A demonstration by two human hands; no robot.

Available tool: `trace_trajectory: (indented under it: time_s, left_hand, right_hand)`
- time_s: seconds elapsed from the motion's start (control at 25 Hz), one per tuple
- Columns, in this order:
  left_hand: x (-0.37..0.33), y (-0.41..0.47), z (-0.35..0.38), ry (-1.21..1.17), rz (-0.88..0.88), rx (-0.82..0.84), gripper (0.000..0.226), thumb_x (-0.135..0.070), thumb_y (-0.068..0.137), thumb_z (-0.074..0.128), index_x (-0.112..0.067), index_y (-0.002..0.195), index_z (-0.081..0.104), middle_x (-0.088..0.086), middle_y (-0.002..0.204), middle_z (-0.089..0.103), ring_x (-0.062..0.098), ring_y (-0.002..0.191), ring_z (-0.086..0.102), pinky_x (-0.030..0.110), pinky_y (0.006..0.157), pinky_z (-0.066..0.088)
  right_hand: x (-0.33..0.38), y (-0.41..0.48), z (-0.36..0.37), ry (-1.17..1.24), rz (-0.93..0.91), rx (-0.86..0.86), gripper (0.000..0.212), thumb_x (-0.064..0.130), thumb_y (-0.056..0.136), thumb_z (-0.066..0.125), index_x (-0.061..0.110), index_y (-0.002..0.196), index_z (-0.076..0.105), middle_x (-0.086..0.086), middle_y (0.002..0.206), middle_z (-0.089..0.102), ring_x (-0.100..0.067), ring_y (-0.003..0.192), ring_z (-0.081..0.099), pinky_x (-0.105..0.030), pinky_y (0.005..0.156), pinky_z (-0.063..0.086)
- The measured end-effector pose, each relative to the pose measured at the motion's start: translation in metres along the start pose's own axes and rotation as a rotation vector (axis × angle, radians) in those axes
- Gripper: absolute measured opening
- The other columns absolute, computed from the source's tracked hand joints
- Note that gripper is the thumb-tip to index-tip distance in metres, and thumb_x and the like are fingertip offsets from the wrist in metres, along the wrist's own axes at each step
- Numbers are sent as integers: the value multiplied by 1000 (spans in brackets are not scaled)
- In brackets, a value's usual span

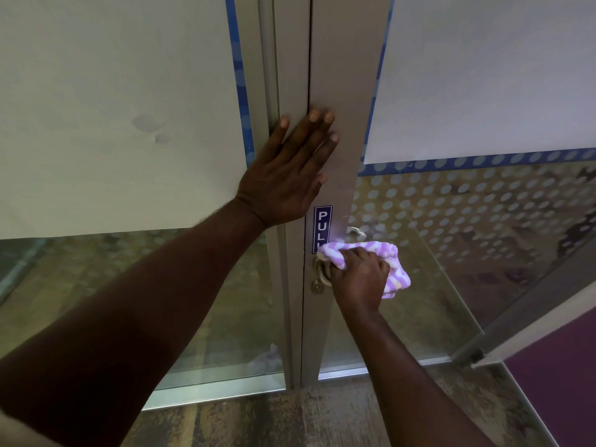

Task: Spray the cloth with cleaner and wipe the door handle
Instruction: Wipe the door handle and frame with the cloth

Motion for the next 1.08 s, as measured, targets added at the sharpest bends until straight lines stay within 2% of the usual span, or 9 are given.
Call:
trace_trajectory:
  time_s: [0.08,0.24,0.36,0.52,0.64,0.76,0.88,0.96,1.08]
  left_hand:
    - [0,0,-1,4,-5,-2,61,-35,109,43,-3,161,35,22,166,35,38,155,30,52,130,2]
    - [0,-1,0,-4,-1,8,60,-32,109,43,-3,161,35,23,166,35,38,155,31,52,130,3]
    - [-1,-1,1,6,-9,16,60,-33,109,43,-2,160,36,23,166,34,38,155,32,53,130,5]
    - [-2,0,0,9,-5,16,60,-34,109,42,-3,160,36,23,166,34,38,156,31,53,130,6]
    - [-1,0,1,-5,-10,12,60,-33,109,44,-3,161,35,23,166,34,38,156,31,53,130,6]
    - [-2,0,0,-3,-14,7,60,-31,109,44,-3,161,35,23,166,34,38,156,30,53,130,5]
    - [-1,-1,2,-13,-11,3,59,-30,109,44,-3,160,35,24,166,35,38,155,30,54,130,5]
    - [-2,0,2,0,-12,4,59,-31,109,44,-3,160,36,23,166,35,38,155,30,54,130,6]
    - [-2,-1,3,4,-13,8,60,-33,109,44,-3,161,35,23,166,35,38,155,31,54,130,6]
  right_hand:
    - [13,16,-17,129,-16,-98,10,11,74,73,11,83,77,-6,81,74,-32,82,68,-45,79,48]
    - [27,40,-39,302,-28,-282,7,4,78,72,9,83,72,-5,86,72,-25,82,64,-42,80,49]
    - [20,25,-20,216,-40,-134,12,0,71,74,9,79,71,-8,83,72,-33,81,66,-46,78,50]
    - [8,-1,2,64,-12,89,13,16,70,67,11,79,75,-9,80,73,-38,81,68,-46,81,47]
    - [11,12,-8,96,10,54,13,14,71,64,11,74,76,-7,74,73,-36,74,69,-44,75,51]
    - [19,37,-30,193,-4,-124,7,6,78,71,11,76,75,-5,75,71,-28,72,68,-41,72,52]
    - [31,49,-43,280,-71,-254,10,0,77,70,10,78,72,-5,78,70,-28,74,65,-43,73,50]
    - [37,42,-36,232,-156,-246,14,2,74,67,11,82,74,-5,83,71,-30,79,66,-44,75,48]
    - [41,18,-2,117,-237,-90,24,5,68,71,14,90,77,-3,93,74,-31,87,67,-43,80,43]
Point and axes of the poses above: each hand's wrist, its own y-axis towards the middle knuckle, its own z-axis out of the palm, x = y × z, the point moved 6 cm from there along y, towards the middle knuckle
